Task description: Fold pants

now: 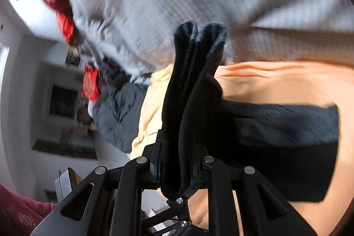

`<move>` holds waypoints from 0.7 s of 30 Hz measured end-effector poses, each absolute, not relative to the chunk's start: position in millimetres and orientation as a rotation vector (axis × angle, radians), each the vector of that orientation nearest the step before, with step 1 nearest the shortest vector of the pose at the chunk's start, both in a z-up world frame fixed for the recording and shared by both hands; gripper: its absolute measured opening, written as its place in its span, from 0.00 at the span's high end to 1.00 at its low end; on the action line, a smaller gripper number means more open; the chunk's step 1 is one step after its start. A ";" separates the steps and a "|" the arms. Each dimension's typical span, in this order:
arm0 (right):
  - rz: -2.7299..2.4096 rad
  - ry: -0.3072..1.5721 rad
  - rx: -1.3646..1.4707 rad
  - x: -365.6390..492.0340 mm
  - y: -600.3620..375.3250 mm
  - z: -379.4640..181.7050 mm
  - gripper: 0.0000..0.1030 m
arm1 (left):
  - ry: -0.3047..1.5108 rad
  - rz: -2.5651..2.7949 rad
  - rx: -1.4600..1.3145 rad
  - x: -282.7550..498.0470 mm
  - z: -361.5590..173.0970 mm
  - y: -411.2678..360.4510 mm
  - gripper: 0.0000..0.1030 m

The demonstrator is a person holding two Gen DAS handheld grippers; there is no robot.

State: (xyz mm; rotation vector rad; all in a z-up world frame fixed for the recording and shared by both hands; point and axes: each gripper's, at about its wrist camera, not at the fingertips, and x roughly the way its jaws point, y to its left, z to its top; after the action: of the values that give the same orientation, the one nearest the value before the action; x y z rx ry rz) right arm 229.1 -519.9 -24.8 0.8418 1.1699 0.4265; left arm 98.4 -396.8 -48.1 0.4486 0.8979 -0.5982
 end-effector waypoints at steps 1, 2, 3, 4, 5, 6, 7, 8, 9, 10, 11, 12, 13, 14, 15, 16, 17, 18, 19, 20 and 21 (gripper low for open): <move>0.407 1.154 0.878 217.8 -534.3 -30.4 0.82 | 0.901 -0.620 0.467 92.2 -51.4 -408.8 0.73; 0.395 1.142 0.900 210.4 -544.0 -33.3 0.82 | 0.903 -0.636 0.478 87.8 -54.2 -416.7 0.73; 0.377 1.128 0.929 199.7 -557.7 -38.9 0.82 | 0.909 -0.655 0.492 82.2 -58.7 -427.2 0.73; 0.362 1.117 0.952 189.6 -568.8 -44.7 0.82 | 0.917 -0.673 0.509 76.5 -64.1 -437.7 0.73; 0.344 1.108 0.974 181.0 -580.5 -51.2 0.82 | 0.923 -0.687 0.523 72.2 -68.7 -445.5 0.73; 0.324 1.099 0.999 170.2 -591.8 -58.9 0.82 | 0.930 -0.703 0.542 66.2 -75.2 -455.6 0.73; 0.301 1.091 1.025 159.8 -602.6 -67.8 0.82 | 0.937 -0.712 0.556 62.0 -80.5 -462.7 0.73; 0.282 1.086 1.051 151.3 -610.9 -76.8 0.82 | 0.946 -0.724 0.578 56.9 -87.3 -471.9 0.73; 0.266 1.082 1.069 144.1 -618.1 -83.7 0.82 | 0.952 -0.732 0.596 53.1 -93.7 -478.6 0.73; 0.250 1.078 1.090 137.2 -625.3 -92.4 0.82 | 0.959 -0.737 0.623 48.0 -103.2 -486.8 0.73; 0.234 1.076 1.111 131.1 -631.3 -102.0 0.82 | 0.965 -0.737 0.641 46.2 -109.3 -490.2 0.73; 0.214 1.078 1.152 123.9 -638.4 -117.5 0.82 | 0.976 -0.734 0.662 44.2 -117.6 -494.1 0.73; 0.202 1.080 1.177 119.8 -641.5 -128.2 0.82 | 0.986 -0.732 0.673 43.8 -122.7 -495.4 0.72; 0.195 1.085 1.188 118.6 -642.6 -135.5 0.82 | 0.996 -0.730 0.684 42.7 -127.9 -496.8 0.70; 0.185 1.089 1.196 116.4 -644.6 -144.3 0.82 | 0.998 -0.726 0.693 42.1 -130.6 -497.1 0.69; 0.182 1.090 1.210 113.5 -647.0 -150.3 0.82 | 0.996 -0.724 0.701 41.0 -132.3 -496.2 0.67; 0.182 1.088 1.222 111.3 -648.3 -154.6 0.82 | 0.994 -0.723 0.708 40.3 -132.9 -494.9 0.61; 0.175 1.090 1.222 110.7 -648.9 -158.2 0.82 | 1.005 -0.731 0.707 40.2 -133.8 -493.0 0.46; 0.165 1.093 1.219 110.5 -649.2 -160.6 0.82 | 1.021 -0.738 0.700 39.7 -134.2 -491.3 0.41; 0.153 1.099 1.222 109.0 -650.7 -163.9 0.81 | 1.032 -0.744 0.686 39.2 -132.7 -487.2 0.39; 0.141 1.106 1.223 106.5 -652.2 -165.5 0.78 | 1.041 -0.751 0.680 38.4 -131.0 -485.1 0.39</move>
State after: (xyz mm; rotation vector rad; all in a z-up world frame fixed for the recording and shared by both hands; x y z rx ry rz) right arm 106.5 -652.2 -165.5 1.2233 1.1065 0.1415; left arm 38.4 -485.1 -131.0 0.6795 1.0410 -0.7514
